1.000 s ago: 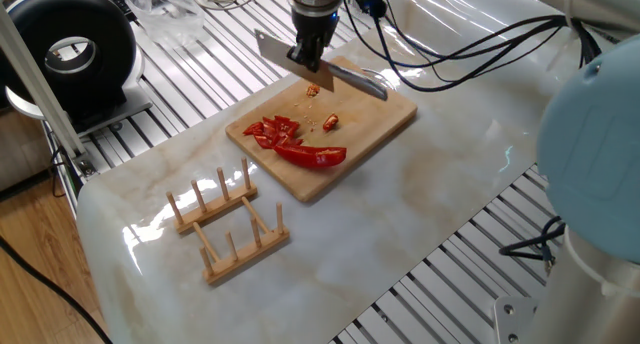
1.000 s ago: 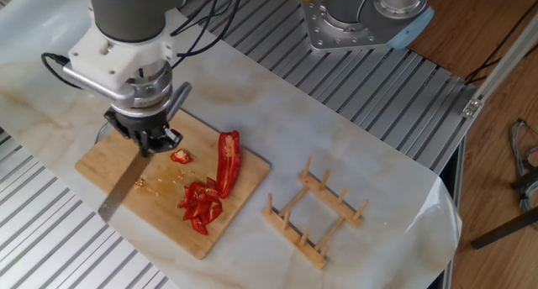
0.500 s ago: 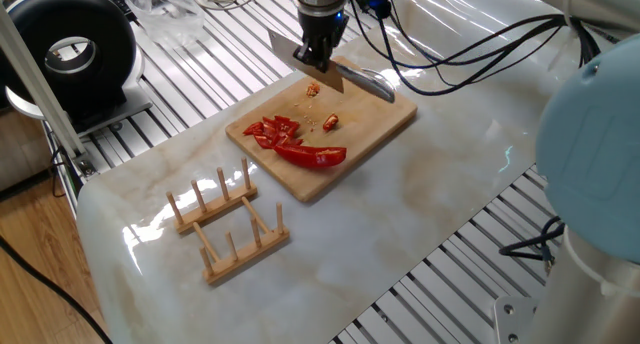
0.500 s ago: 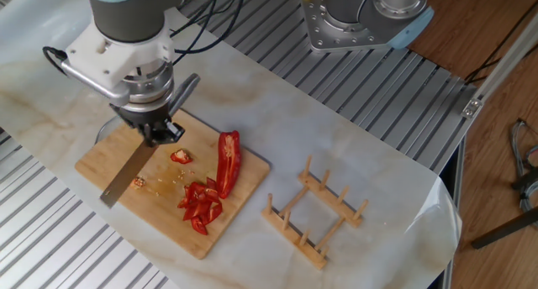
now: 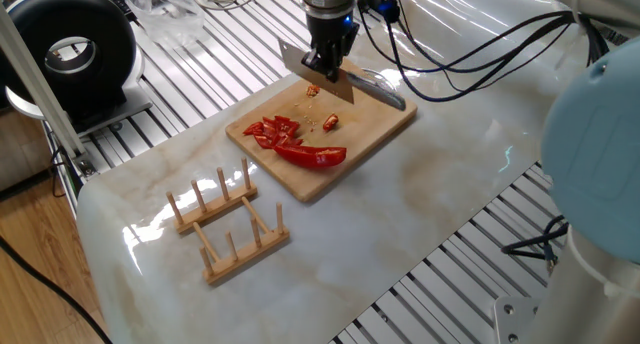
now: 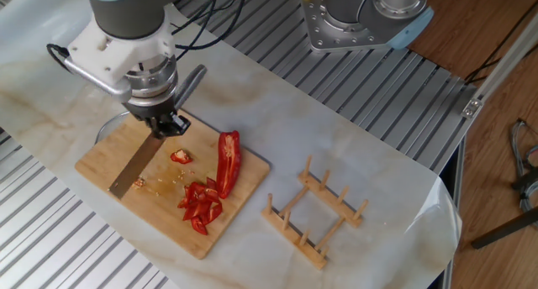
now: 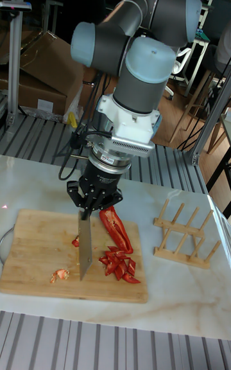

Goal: Chop the chili peppers

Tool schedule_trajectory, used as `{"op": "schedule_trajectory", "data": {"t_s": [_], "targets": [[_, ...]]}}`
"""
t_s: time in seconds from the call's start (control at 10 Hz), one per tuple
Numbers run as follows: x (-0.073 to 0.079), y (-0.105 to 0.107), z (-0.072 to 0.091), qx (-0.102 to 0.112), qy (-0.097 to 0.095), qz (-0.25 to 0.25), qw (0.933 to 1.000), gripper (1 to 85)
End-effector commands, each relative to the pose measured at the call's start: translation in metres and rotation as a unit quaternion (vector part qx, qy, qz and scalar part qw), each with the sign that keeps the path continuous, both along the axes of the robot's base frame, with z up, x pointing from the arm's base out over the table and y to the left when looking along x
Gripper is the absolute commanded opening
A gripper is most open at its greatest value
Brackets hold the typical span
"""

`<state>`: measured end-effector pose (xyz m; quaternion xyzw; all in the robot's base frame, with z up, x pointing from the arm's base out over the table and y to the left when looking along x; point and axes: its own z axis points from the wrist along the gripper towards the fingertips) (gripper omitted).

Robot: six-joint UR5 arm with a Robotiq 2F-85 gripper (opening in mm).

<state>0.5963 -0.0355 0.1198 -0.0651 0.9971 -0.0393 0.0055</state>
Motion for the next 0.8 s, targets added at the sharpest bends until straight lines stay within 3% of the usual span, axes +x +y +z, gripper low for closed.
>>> {"op": "schedule_trajectory", "data": {"t_s": [0.0, 0.2, 0.5, 0.6, 0.7], "targets": [[-0.001, 0.023, -0.002, 0.066, -0.016, -0.006, 0.9977, 1.3], [0.006, 0.016, -0.009, 0.065, -0.033, -0.003, 0.9974, 1.3], [0.02, 0.036, -0.024, 0.097, -0.039, 0.003, 0.9945, 1.3], [0.023, 0.036, -0.029, 0.092, -0.041, 0.004, 0.9949, 1.3], [0.026, 0.03, -0.032, 0.073, -0.046, 0.005, 0.9962, 1.3]]}}
